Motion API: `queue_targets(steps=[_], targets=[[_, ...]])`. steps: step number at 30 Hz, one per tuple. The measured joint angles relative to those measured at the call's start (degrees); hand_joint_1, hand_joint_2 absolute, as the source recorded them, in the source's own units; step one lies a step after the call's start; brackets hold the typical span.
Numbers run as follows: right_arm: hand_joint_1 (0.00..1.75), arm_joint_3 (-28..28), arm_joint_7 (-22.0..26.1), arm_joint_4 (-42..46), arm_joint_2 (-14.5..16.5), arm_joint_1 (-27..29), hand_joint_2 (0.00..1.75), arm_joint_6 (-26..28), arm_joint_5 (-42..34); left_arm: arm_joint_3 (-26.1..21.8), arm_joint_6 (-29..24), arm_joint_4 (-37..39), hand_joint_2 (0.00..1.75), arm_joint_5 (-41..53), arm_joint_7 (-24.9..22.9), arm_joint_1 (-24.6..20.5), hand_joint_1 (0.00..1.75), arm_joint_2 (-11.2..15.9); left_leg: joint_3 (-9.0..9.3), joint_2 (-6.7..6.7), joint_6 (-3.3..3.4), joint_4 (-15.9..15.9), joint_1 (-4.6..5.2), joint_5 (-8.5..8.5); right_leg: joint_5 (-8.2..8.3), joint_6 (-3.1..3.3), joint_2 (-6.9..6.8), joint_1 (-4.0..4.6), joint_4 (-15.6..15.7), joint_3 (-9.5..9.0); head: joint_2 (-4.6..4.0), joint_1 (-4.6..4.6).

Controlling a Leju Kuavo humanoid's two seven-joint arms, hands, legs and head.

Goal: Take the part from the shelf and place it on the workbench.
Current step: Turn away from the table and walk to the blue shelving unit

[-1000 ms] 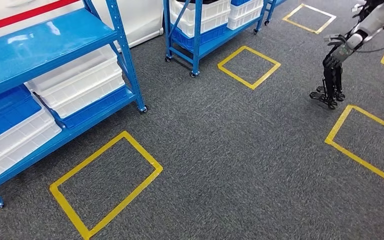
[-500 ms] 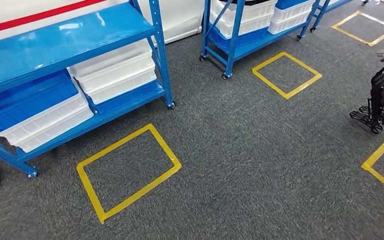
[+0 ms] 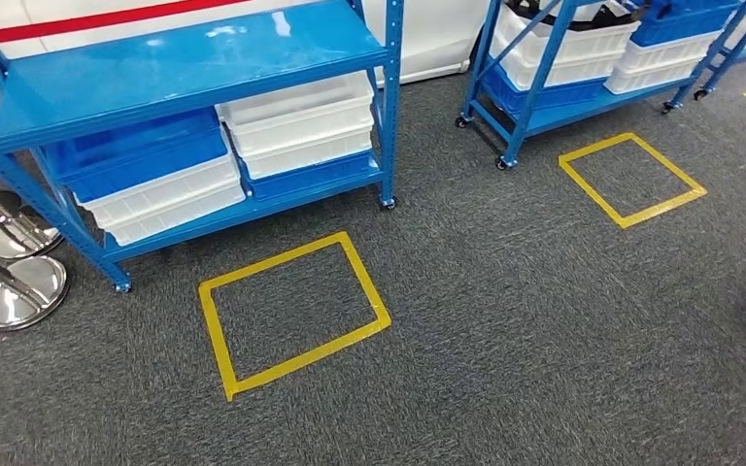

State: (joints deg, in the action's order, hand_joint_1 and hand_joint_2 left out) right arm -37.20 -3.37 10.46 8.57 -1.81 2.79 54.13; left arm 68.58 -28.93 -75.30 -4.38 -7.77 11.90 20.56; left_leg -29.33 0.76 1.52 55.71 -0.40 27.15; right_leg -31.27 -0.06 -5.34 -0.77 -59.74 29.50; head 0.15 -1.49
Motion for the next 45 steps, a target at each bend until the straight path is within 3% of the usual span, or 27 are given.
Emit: queue_targets(steps=[2, 4, 5, 7, 9, 11, 13, 15, 17, 19, 20, 21, 23, 25, 28, 30, 32, 34, 35, 36, 38, 40, 43, 45], targets=[[0.0, 0.1, 0.0, 0.0, 0.0, 0.1, 0.0, -0.2, 0.1, 4.7, 0.1, 1.5, 0.0, -0.4, 0.9, -3.6, 0.0, 1.0, -0.17, -1.31, 0.35, -0.3, -0.18, -0.53, -3.41, -0.3, 3.67, -0.08, -5.8, 2.83, 0.0, -0.01], [0.0, 0.1, 0.0, 0.0, 0.0, 0.3, 0.0, -0.4, 0.3, 7.5, 0.4, 2.7, 0.0, -0.4, 1.4, -5.8, 0.0, 1.5, -0.48, -2.7, 0.49, -0.2, -0.12, -0.65, -5.67, -0.39, 4.85, -0.11, -12.0, 6.1, 0.0, 0.0], [0.0, 0.1, 0.0, 0.0, 0.0, 0.5, 0.0, -0.4, 0.3, 8.7, 0.5, 3.1, 0.0, -0.3, 1.5, -6.8, 0.0, 1.7, -0.57, -3.53, 0.49, -0.1, -0.1, -0.65, -5.24, -0.41, 4.96, -0.11, -13.0, 6.8, 0.0, 0.0], [0.0, 0.1, -0.1, 0.0, -0.1, 0.7, 0.0, -0.4, 0.5, 11.0, 1.1, 4.2, 0.0, 0.1, 1.9, -9.0, 0.0, 1.9, -0.66, -5.4, 0.33, 0.4, -0.12, -0.51, -1.16, -0.2, 5.52, -0.13, -8.9, 5.43, 0.0, 0.0], [0.0, 0.1, -0.2, 0.0, -0.2, 0.9, 0.0, -0.5, 0.8, 12.7, 2.8, 6.0, 0.0, 0.7, 3.1, -11.0, 0.0, 1.7, -1.04, -6.99, -0.07, 1.0, -0.13, -0.28, 2.5, 0.26, 7.97, -0.22, -2.2, 2.86, 0.0, -0.01], [0.0, 0.3, -0.3, 0.0, -0.3, 0.8, 0.0, -0.6, 1.0, 13.6, 4.8, 8.6, 0.0, 1.2, 4.9, -12.5, 0.0, 1.1, -1.82, -8.2, -0.71, 1.3, -0.24, -0.24, 3.11, 0.55, 9.67, -0.17, 0.5, 1.98, 0.0, -0.01], [0.0, 0.5, -0.3, 0.0, -0.4, 0.5, 0.0, -0.6, 1.0, 14.4, 5.9, 10.6, 0.0, 1.3, 6.1, -13.4, 0.0, 0.6, -2.3, -9.19, -1.46, 1.4, -0.46, -0.29, 3.1, 0.87, 8.72, -0.09, 0.9, 1.91, 0.0, 0.0], [0.0, 0.6, -0.3, 0.0, -0.4, 0.5, 0.0, -0.7, 1.1, 15.0, 6.2, 11.9, 0.0, 1.4, 6.4, -14.0, 0.0, 0.3, -3.06, -6.86, -2.05, 2.9, -0.41, 0.8, 3.24, 1.51, 7.12, -0.24, 1.6, 1.52, 0.0, 0.01], [0.0, 0.7, -0.4, 0.0, -0.4, 0.7, 0.0, -0.7, 1.2, 15.5, 6.6, 13.0, 0.0, 1.9, 6.6, -14.7, 0.0, 0.0, -6.01, -2.85, -2.51, 8.8, -0.32, 4.11, 3.21, 2.07, 5.41, -0.21, 1.9, 1.32, 0.0, 0.02], [0.0, 0.7, -0.4, 0.0, -0.4, 0.9, 0.0, -0.5, 1.3, 15.8, 7.8, 14.1, 0.0, 3.7, 7.1, -15.6, 0.0, -0.3, -10.11, -1.39, -2.85, 16.2, -0.4, 7.14, 3.03, 2.27, 3.82, 0.01, 1.9, 1.37, 0.0, 0.02], [0.0, 0.7, -0.4, 0.0, -0.4, 1.0, 0.0, -0.4, 1.3, 15.8, 9.1, 15.0, 0.0, 5.4, 7.7, -16.2, 0.0, -0.5, -11.13, -1.25, -2.93, 17.8, -0.43, 7.19, 2.94, 2.24, 3.07, 0.07, 1.8, 1.36, 0.0, 0.02], [0.0, 0.7, -0.3, 0.0, -0.4, 0.9, 0.0, -0.3, 1.4, 15.8, 10.8, 16.1, 0.0, 7.4, 8.6, -17.1, 0.0, -1.0, -10.99, -1.18, -2.94, 17.2, -0.43, 6.1, 2.85, 2.16, 2.41, 0.1, 1.8, 1.32, 0.0, 0.02], [0.0, 0.8, -0.2, 0.0, -0.4, 0.7, 0.0, -0.4, 1.7, 15.6, 16.1, 19.3, 0.0, 13.7, 12.3, -19.7, 0.0, -2.3, -7.48, -1.11, -2.63, 9.7, -0.42, 1.86, 2.63, 1.87, 1.32, 0.1, 1.7, 1.16, 0.0, 0.02], [0.0, 1.1, 0.0, 0.0, -0.4, 0.4, 0.0, -0.6, 2.1, 15.2, 22.7, 24.0, 0.0, 21.8, 19.0, -23.3, 0.0, -4.6, -4.52, -1.17, -1.96, 3.1, -0.13, -0.96, 2.41, 1.33, 0.64, 0.26, 1.5, 1.02, 0.0, 0.02], [0.0, 1.4, 0.1, 0.0, -0.4, -0.4, 0.0, -0.7, 2.3, 15.0, 30.1, 32.1, 0.0, 30.1, 29.7, -27.7, 0.0, -9.5, -4.13, -1.4, -0.89, 1.7, 0.22, -1.52, 2.42, 0.26, 0.37, 0.37, 1.6, 0.78, 0.0, 0.01], [0.0, 1.5, 0.3, 0.0, -0.5, -0.7, 0.0, -0.6, 2.1, 14.9, 34.0, 35.4, 0.0, 32.3, 35.5, -29.3, 0.0, -11.7, -3.65, -1.46, -0.17, 1.3, -0.06, -1.78, 1.55, -0.4, 1.69, 0.22, 0.6, 1.05, 0.0, 0.01], [0.0, 1.5, 0.7, 0.0, -0.6, -0.6, 0.0, -0.3, 1.8, 14.5, 37.9, 37.4, 0.0, 34.1, 39.0, -30.4, 0.0, -13.3, -3.33, -1.44, 0.35, 1.0, -0.33, -2.01, -1.42, -0.84, 3.87, 0.0, -4.6, 3.54, 0.0, 0.0], [0.0, 1.3, 1.6, 0.0, -0.6, -0.5, 0.0, 0.4, 0.7, 13.4, 39.7, 37.9, 0.0, 34.6, 39.1, -30.0, 0.0, -14.5, -3.29, -1.48, 0.61, 1.0, -0.3, -1.91, -4.35, -1.07, 4.93, -0.02, -12.0, 7.61, 0.0, -0.01], [0.0, 0.9, 2.5, 0.0, -0.6, -0.4, 0.0, 1.0, -0.4, 11.9, 38.1, 37.2, 0.0, 33.1, 38.0, -28.4, 0.0, -14.4, -3.07, -1.45, 0.61, 1.0, -0.26, -1.73, -4.5, -1.12, 5.06, -0.01, -14.1, 8.95, 0.0, -0.03], [0.0, 0.3, 3.5, 0.0, -0.6, -0.1, 0.0, 1.6, -1.8, 9.4, 34.4, 36.2, 0.0, 29.5, 36.7, -25.6, 0.0, -13.8, -2.66, -1.22, 0.59, 1.0, -0.21, -1.44, -3.5, -1.11, 5.12, -0.04, -14.1, 9.23, 0.0, -0.03], [0.0, -1.4, 5.5, 0.0, -0.6, 0.9, 0.0, 2.6, -3.8, 1.7, 25.7, 36.1, 0.0, 15.6, 34.9, -19.3, 0.0, -11.2, -1.58, -0.41, 0.43, 1.2, -0.1, -0.6, 1.17, -0.7, 5.15, -0.1, -7.8, 6.55, 0.0, -0.07], [0.0, -2.6, 6.3, 0.0, -0.8, 1.9, 0.0, 3.0, -4.3, -9.8, 22.5, 39.1, 0.0, -3.5, 35.2, -15.8, 0.0, -9.8, -1.18, -0.22, 0.03, 1.6, 0.0, 0.05, 4.09, 0.11, 5.44, 0.17, -1.3, 3.84, 0.0, -0.07], [0.0, -3.6, 6.1, 0.0, -0.9, 2.3, 0.0, 3.0, -4.2, -37.3, 22.8, 42.7, 0.0, -23.7, 35.2, -13.8, 0.0, -9.8, -1.6, -0.32, -1.38, 1.7, -0.23, 0.4, 4.09, 1.06, 6.23, 0.68, 0.6, 3.49, 0.0, -0.07], [0.0, -3.9, 5.8, 0.0, -0.9, 2.5, 0.0, 2.8, -4.1, -58.6, 23.0, 44.7, 0.0, -22.8, 34.4, -12.8, 0.0, -11.1, -1.56, -0.11, -2.25, 2.3, -0.42, 1.25, 4.35, 1.82, 6.59, 0.44, 1.0, 3.27, 0.0, -0.07]])
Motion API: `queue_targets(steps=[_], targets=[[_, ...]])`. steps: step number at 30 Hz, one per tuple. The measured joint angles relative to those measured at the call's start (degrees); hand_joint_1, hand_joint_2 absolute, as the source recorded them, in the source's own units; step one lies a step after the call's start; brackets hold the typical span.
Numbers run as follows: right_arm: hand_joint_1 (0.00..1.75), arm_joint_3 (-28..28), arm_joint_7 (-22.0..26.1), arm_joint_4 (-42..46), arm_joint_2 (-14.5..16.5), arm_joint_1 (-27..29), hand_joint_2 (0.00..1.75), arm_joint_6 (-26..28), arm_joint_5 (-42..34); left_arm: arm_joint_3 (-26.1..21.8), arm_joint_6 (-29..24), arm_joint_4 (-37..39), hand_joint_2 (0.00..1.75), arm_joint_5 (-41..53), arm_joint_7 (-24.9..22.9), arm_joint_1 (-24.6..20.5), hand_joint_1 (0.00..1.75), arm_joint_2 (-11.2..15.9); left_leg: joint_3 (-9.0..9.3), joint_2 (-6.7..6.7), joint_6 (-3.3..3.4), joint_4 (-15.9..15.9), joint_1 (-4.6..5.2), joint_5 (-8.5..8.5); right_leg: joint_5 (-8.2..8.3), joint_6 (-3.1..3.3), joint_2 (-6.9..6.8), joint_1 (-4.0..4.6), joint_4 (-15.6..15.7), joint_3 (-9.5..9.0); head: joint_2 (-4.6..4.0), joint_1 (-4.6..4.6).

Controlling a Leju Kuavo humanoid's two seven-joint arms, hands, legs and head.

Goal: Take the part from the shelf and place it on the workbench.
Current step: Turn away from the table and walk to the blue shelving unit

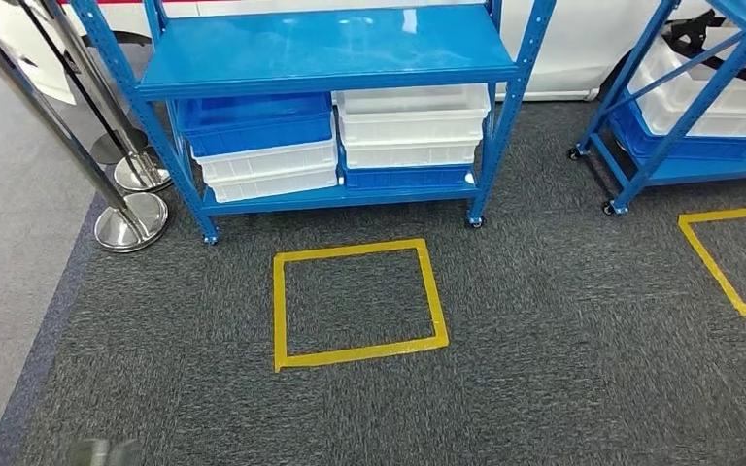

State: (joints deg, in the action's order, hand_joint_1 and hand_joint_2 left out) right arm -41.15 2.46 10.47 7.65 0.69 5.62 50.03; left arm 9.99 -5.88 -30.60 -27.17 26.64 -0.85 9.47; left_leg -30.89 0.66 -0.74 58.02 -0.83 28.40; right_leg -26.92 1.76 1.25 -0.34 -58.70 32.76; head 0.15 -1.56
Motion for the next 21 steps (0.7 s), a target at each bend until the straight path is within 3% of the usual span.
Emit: queue_targets(steps=[1, 3, 5, 6, 9, 13, 16, 18, 20, 21], targets=[[0.0, -0.2, -0.1, 0.0, 0.0, 0.1, 0.0, -0.1, 0.0, -9.4, 0.1, 1.0, 0.0, 4.6, -0.4, 0.4, 0.0, -0.9, -0.54, -0.03, -0.34, 1.6, -0.03, 1.25, 0.17, 0.34, 0.07, -0.21, 0.3, -0.13, 0.0, 0.01], [0.0, -0.3, -0.4, 0.0, 0.1, 0.1, 0.0, -0.3, 0.1, -24.0, 0.3, 2.9, 0.0, 16.8, -0.8, 1.3, 0.0, -2.5, -3.5, -0.2, -0.86, 8.2, -0.1, 5.18, 0.27, 0.72, 0.08, -0.3, 0.4, -0.21, 0.0, 0.03], [0.0, -0.4, -0.6, 0.0, 0.1, 0.1, 0.0, -0.4, 0.2, -33.1, 0.5, 4.3, 0.0, 24.6, -0.9, 2.4, 0.0, -3.8, -6.7, -0.22, -1.19, 14.5, -0.14, 7.7, 0.15, 0.79, 0.01, -0.27, 0.3, -0.15, 0.0, 0.03], [0.0, -0.4, -0.6, 0.0, 0.2, 0.1, 0.0, -0.4, 0.3, -35.7, 0.6, 4.9, 0.0, 26.0, -0.9, 2.9, 0.0, -4.3, -7.11, -0.22, -1.23, 15.1, -0.18, 7.28, 0.04, 0.76, -0.09, -0.24, 0.2, -0.15, 0.0, 0.03], [0.0, -0.6, -0.7, 0.0, 0.3, 0.0, 0.0, -0.4, 0.3, -38.6, 0.9, 5.7, 0.0, 26.8, -0.9, 3.7, 0.0, -5.3, -3.99, -0.2, -1.07, 8.2, -0.28, 2.63, -0.33, 0.51, -0.52, -0.18, -0.1, -0.33, 0.0, 0.03], [0.0, -0.7, -0.8, 0.0, 0.4, -0.1, 0.0, -0.4, 0.3, -39.5, 0.9, 5.9, 0.0, 27.5, -1.4, 3.7, 0.0, -5.5, -1.92, -0.18, -0.76, 4.0, -0.13, 0.95, -0.54, 0.26, -0.75, -0.09, -0.1, -0.51, 0.0, 0.03], [0.0, -1.2, -1.0, 0.0, 0.5, -0.4, 0.0, -0.4, 0.0, -43.0, 0.7, 6.2, 0.0, 32.6, -3.5, 4.3, 0.0, -7.7, 0.97, -0.25, 1.6, -1.6, 0.21, -0.61, -0.81, -1.51, -1.14, -0.07, -1.3, -0.89, 0.0, 0.01], [0.0, -1.5, -1.0, 0.0, 0.6, -0.4, 0.0, -0.4, -0.1, -44.4, 0.7, 6.2, 0.0, 34.6, -4.1, 4.6, 0.0, -9.1, 1.59, -0.28, 2.64, -2.0, 0.07, -0.92, -3.23, -2.45, -1.16, -0.26, -4.9, 0.57, 0.0, 0.0], [0.0, -1.7, -1.0, 0.0, 0.6, -0.4, 0.0, -0.5, -0.1, -45.2, 0.7, 6.2, 0.0, 35.3, -4.4, 4.7, 0.0, -9.6, 1.64, -0.26, 2.83, -2.0, 0.14, -0.82, -6.96, -2.88, -1.16, -0.38, -11.8, 4.17, 0.0, 0.0], [0.0, -1.7, -1.0, 0.0, 0.6, -0.4, 0.0, -0.5, -0.1, -45.6, 0.8, 6.2, 0.0, 35.7, -4.5, 4.8, 0.0, -9.9, 1.7, -0.25, 2.82, -2.0, 0.17, -0.7, -7.96, -3.0, -1.17, -0.43, -14.6, 5.81, 0.0, 0.01]])
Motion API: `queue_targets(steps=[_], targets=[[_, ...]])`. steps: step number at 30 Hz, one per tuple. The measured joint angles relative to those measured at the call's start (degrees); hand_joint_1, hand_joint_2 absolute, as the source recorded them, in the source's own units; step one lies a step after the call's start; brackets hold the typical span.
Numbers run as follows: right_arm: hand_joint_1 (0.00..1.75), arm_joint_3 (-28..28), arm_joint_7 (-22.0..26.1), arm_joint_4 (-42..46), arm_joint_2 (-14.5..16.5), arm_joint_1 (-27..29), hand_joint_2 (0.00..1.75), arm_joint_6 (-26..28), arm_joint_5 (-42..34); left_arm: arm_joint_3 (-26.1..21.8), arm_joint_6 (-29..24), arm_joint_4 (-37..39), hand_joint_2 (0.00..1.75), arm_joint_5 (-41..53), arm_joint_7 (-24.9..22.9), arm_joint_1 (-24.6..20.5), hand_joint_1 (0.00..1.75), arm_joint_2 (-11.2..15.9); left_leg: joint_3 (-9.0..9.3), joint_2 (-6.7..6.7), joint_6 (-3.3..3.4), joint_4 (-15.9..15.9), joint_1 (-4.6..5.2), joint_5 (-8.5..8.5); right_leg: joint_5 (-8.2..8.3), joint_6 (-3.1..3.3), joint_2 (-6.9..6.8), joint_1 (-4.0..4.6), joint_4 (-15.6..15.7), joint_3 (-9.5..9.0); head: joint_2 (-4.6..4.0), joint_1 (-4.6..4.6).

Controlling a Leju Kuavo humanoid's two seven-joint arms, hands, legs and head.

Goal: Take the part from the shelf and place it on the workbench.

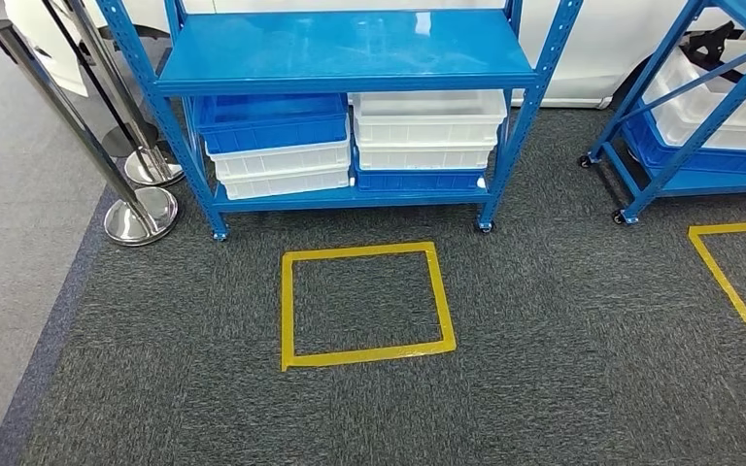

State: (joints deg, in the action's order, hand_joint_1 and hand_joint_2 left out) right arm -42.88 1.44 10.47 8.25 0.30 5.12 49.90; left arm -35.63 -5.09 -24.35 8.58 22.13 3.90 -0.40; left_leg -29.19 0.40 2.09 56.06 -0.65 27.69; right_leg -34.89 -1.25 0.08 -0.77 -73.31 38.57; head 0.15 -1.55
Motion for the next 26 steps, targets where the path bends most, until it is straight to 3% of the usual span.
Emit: queue_targets(steps=[1, 2, 4, 5, 7, 8, 10, 12, 15, 16, 17, 18, 20, 22, 24, 26], targets=[[0.0, 0.0, 0.0, 0.0, 0.0, 0.0, 0.0, 0.0, 0.0, -0.4, 0.1, 0.0, 0.0, 0.4, 0.0, 0.0, 0.0, -0.1, 0.16, -0.01, -0.04, 0.0, 0.02, 0.17, 0.06, -0.08, -0.01, -0.04, -1.2, 0.86, 0.0, -0.01], [0.0, -0.1, 0.0, 0.0, 0.0, 0.1, 0.0, -0.1, 0.0, -0.8, 0.2, 0.0, 0.0, 0.9, 0.0, 0.0, 0.0, -0.3, 0.45, -0.04, -0.15, 0.0, 0.0, 0.41, 1.33, -0.05, -0.02, -0.08, -0.2, 0.6, 0.0, -0.01], [0.0, -0.2, -0.1, 0.0, 0.0, 0.3, 0.0, -0.4, 0.0, -1.7, 0.6, 0.0, 0.0, 1.8, 0.3, 0.0, 0.0, -0.4, 1.2, -0.12, -0.55, 0.0, -0.06, 1.02, 5.81, 0.22, -0.05, -0.13, 6.9, -2.41, 0.0, -0.01], [0.0, -0.3, -0.1, 0.0, 0.0, 0.4, 0.0, -0.6, 0.0, -2.2, 0.9, 0.1, 0.0, 2.3, 0.5, -0.1, 0.0, -0.5, 1.56, -0.17, -0.85, 0.1, -0.01, 1.37, 6.78, 0.49, -0.08, 0.0, 10.4, -3.91, 0.0, -0.01], [0.0, -0.4, -0.2, 0.0, 0.0, 0.4, 0.0, -0.8, 0.0, -3.2, 1.2, 0.2, 0.0, 3.5, 1.0, -0.4, 0.0, -0.5, 1.89, -0.13, -1.64, 0.3, 0.1, 1.98, 6.64, 1.39, -0.13, 0.26, 13.7, -5.28, 0.0, 0.01], [0.0, -0.4, -0.3, 0.0, 0.0, 0.4, 0.0, -0.8, 0.0, -3.7, 1.3, 0.4, 0.0, 4.1, 1.3, -0.6, 0.0, -0.5, 2.12, -0.12, -2.07, 0.6, 0.17, 2.04, 6.09, 1.92, -0.14, 0.37, 13.8, -5.41, 0.0, 0.02], [0.0, -0.5, -0.3, 0.0, 0.0, 0.5, 0.0, -0.8, 0.0, -4.7, 1.4, 0.7, 0.0, 5.3, 1.7, -0.9, 0.0, -0.6, 2.35, -0.1, -2.75, 1.8, 0.08, 2.3, 6.66, 2.96, -0.14, 0.19, 14.1, -6.38, 0.0, 0.01], [0.0, -0.5, -0.4, 0.0, 0.1, 0.6, 0.0, -0.7, 0.0, -5.5, 1.5, 1.2, 0.0, 6.1, 2.0, -1.3, 0.0, -0.6, 0.37, -0.12, -3.16, 5.9, -0.07, 3.49, 6.27, 3.74, -0.25, 0.11, 14.2, -7.53, 0.0, 0.02], [0.0, -0.7, -0.5, 0.0, 0.1, 0.6, 0.0, -0.7, 0.0, -6.3, 1.5, 1.8, 0.0, 6.7, 2.3, -1.5, 0.0, -0.6, -6.8, -0.14, -3.53, 16.2, -0.11, 7.66, 5.13, 4.21, -0.17, 0.28, 14.3, -8.56, 0.0, 0.03], [0.0, -0.8, -0.5, 0.0, 0.1, 0.6, 0.0, -0.7, 0.0, -6.5, 1.6, 2.0, 0.0, 6.9, 2.3, -1.4, 0.0, -0.6, -8.6, -0.14, -3.49, 17.7, -0.1, 8.54, 4.61, 4.22, -0.08, 0.35, 14.3, -9.09, 0.0, 0.03], [0.0, -0.8, -0.5, 0.0, 0.1, 0.7, 0.0, -0.7, 0.0, -6.7, 1.6, 2.2, 0.0, 7.1, 2.4, -1.4, 0.0, -0.6, -9.51, -0.14, -3.35, 17.4, -0.08, 8.47, 4.01, 4.2, -0.02, 0.44, 14.3, -9.77, 0.0, 0.03], [0.0, -0.9, -0.5, 0.0, 0.1, 0.8, 0.0, -0.7, 0.1, -7.0, 1.7, 2.3, 0.0, 7.3, 2.4, -1.3, 0.0, -0.6, -9.56, -0.14, -3.07, 15.2, -0.01, 7.21, 3.35, 4.16, 0.0, 0.55, 14.3, -10.58, 0.0, 0.03], [0.0, -1.0, -0.6, 0.0, 0.2, 1.0, 0.0, -0.7, 0.1, -7.5, 1.9, 2.6, 0.0, 7.9, 2.4, -1.1, 0.0, -0.6, -8.57, -0.18, -2.02, 8.5, 0.43, 1.44, 1.9, 3.99, 0.0, 0.73, 14.3, -12.19, 0.0, 0.01], [0.0, -1.1, -0.7, -0.1, 0.4, 0.9, 0.0, -0.7, 0.1, -8.0, 2.1, 2.8, 0.0, 8.6, 2.4, -1.0, 0.0, -0.5, -7.51, -0.14, -1.23, 4.6, 0.96, -2.29, 0.54, 3.41, 0.15, 0.74, 14.6, -13.55, 0.0, 0.02], [0.0, -1.1, -0.7, -0.1, 0.5, 0.7, 0.0, -0.7, 0.1, -8.5, 2.2, 2.9, 0.0, 9.0, 2.4, -1.1, 0.0, -0.5, -6.06, -0.22, -0.71, 3.7, 1.12, -1.84, 0.74, 2.52, 0.21, 0.68, 14.1, -14.67, 0.0, 0.05], [0.0, -1.1, -0.7, -0.1, 0.4, 0.5, 0.0, -0.7, 0.2, -8.6, 2.2, 2.9, 0.0, 9.1, 2.5, -1.3, 0.0, -0.5, -4.35, -0.41, -0.16, 2.6, 0.98, -1.54, 2.06, 1.93, 0.1, 0.61, 12.0, -14.65, 0.0, 0.04]])
